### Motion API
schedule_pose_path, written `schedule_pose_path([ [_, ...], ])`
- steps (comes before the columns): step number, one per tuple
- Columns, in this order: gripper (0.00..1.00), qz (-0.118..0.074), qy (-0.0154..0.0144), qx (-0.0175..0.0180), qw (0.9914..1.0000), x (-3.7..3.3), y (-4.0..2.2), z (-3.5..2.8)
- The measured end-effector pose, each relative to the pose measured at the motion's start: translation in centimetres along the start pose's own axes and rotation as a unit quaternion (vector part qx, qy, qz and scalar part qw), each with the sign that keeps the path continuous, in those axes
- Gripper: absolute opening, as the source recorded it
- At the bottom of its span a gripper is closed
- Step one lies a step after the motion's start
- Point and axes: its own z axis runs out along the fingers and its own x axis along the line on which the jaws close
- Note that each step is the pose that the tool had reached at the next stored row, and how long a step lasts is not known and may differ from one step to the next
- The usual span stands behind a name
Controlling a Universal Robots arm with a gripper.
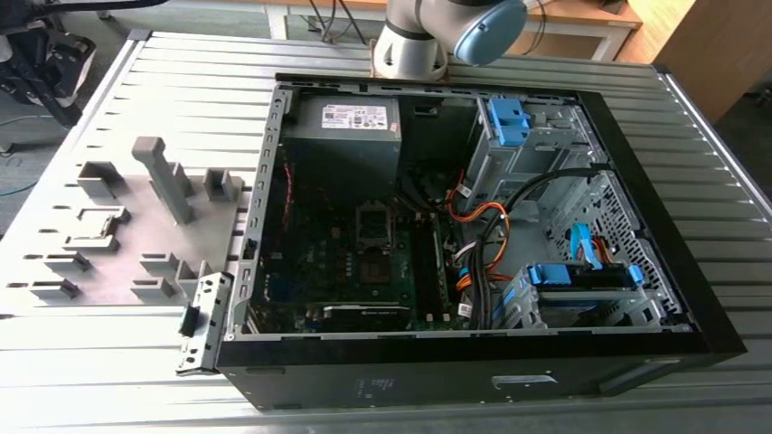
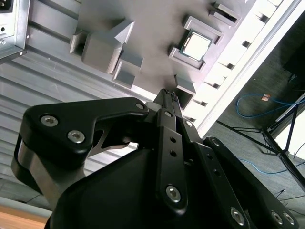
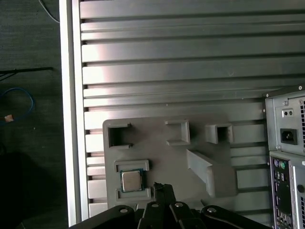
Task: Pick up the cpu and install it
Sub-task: 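Reach for the cpu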
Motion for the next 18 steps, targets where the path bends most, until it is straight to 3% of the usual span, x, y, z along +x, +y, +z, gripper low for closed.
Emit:
schedule_pose_path([
  [10, 0.11, 0.000, 0.0000, 0.0000, 1.00000, 0.09, -0.01, 0.08],
  [18, 0.11, 0.000, 0.0000, 0.0000, 1.00000, 0.38, -0.08, 0.70],
])
